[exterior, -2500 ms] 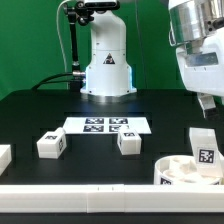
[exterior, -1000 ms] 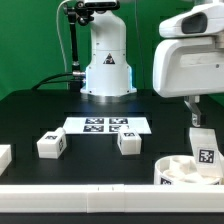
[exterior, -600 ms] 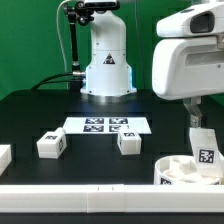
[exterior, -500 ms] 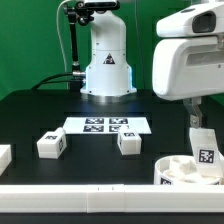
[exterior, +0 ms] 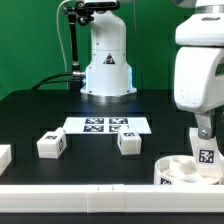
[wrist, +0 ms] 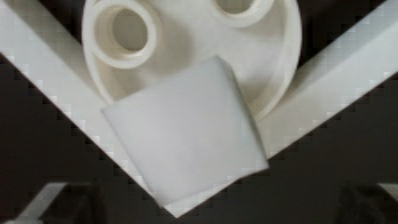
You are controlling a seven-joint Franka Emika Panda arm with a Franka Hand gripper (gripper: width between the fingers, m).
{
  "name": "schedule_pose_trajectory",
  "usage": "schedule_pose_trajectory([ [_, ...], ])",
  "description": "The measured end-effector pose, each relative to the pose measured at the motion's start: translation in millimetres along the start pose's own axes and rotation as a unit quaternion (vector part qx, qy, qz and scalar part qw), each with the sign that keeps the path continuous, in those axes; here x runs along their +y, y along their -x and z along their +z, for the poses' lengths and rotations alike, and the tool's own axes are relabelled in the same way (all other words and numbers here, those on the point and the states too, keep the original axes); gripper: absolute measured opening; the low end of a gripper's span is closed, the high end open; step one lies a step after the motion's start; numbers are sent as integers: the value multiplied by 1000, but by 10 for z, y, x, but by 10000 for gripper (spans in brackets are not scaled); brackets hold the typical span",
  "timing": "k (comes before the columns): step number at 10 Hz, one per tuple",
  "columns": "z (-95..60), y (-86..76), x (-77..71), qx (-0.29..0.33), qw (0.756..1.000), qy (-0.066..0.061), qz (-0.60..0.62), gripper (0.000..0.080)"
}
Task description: Assemble stool
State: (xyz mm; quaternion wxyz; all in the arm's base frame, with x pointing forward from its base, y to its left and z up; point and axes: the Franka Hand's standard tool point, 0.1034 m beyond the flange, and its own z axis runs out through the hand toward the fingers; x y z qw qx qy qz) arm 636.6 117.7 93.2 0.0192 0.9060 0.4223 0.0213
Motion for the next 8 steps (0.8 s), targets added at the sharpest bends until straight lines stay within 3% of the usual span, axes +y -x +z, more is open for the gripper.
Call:
schedule_pose_trajectory([
  [3,107,49,55,-4,994,13,-106,648],
  [7,141,30,66,-7,995,15,-98,648],
  [8,145,40,73,-8,995,15,-97,529],
])
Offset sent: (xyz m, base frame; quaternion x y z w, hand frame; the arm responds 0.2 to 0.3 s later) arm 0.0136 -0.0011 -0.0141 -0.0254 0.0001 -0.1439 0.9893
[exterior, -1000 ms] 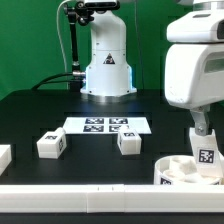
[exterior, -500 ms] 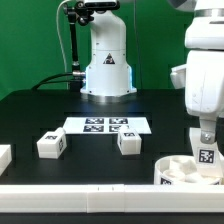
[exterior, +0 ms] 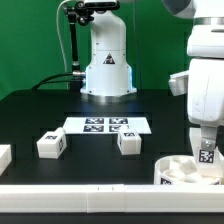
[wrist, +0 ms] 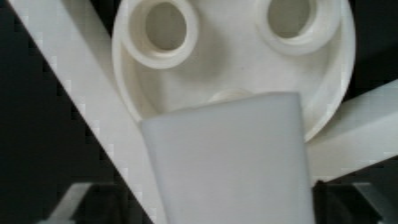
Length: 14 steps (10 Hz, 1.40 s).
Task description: Assemble stool
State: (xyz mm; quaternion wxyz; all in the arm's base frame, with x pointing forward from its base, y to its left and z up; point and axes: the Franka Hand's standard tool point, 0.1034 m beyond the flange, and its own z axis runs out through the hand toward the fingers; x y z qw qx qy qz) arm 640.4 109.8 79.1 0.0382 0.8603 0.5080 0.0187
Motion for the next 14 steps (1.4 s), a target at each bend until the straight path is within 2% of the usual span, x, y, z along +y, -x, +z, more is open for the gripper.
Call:
schedule_pose_trajectory([
  [1,1,4,2,0,1000,0,0,391],
  [2,-12,-2,6,1,1000,1,1,340],
  [5,-13,-1,8,1,1000,1,17,340],
  [10,-10,-1,6,2,978,-1,209,340],
  [13,-3,3,14,6,923,-1,386,340],
  [14,-1,-4,17,11,891,-3,455,340],
])
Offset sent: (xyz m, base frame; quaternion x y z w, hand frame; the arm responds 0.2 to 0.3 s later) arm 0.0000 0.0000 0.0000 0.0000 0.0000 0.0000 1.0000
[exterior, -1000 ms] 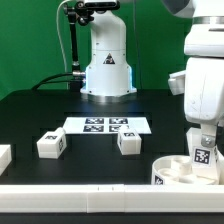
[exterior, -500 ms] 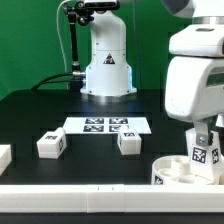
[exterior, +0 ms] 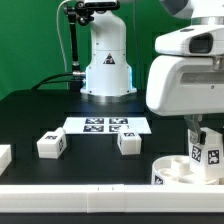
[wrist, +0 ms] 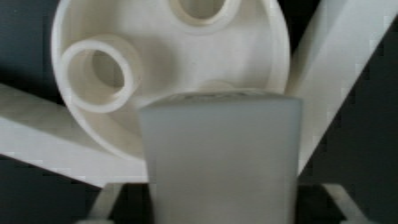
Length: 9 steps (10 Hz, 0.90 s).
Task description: Assemble stool
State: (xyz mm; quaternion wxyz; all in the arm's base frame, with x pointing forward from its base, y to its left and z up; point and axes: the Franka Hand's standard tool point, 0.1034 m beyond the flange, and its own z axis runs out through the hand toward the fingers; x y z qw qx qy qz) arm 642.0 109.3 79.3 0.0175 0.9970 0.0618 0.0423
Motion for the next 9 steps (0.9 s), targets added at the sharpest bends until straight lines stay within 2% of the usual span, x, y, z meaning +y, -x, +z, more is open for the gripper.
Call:
schedule_pose_trajectory([
  [2,-4,-7,-28,5,991,1,137,340],
  [4,-3,-2,-18,0,970,-13,244,340],
  [9,-5,-6,2,-3,917,-16,398,340],
])
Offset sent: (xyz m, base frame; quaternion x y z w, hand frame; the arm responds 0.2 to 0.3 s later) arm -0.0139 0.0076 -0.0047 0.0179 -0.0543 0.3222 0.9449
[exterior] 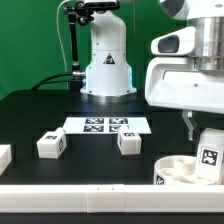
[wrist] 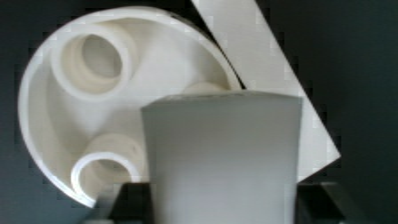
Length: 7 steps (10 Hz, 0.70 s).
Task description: Assemble stool
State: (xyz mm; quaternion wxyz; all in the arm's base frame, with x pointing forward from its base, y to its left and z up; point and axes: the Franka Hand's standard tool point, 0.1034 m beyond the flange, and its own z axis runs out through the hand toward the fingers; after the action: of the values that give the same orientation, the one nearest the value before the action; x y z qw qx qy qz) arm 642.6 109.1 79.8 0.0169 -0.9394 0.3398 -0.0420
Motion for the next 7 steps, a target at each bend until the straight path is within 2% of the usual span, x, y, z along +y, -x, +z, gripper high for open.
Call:
schedule_pose_trajectory([
  [3,3,-7,5,-7,994,-9,110,340],
  [5,9,-24,22,-18,973,-25,228,340],
  [7,14,-27,49,-26,942,-53,330,340],
])
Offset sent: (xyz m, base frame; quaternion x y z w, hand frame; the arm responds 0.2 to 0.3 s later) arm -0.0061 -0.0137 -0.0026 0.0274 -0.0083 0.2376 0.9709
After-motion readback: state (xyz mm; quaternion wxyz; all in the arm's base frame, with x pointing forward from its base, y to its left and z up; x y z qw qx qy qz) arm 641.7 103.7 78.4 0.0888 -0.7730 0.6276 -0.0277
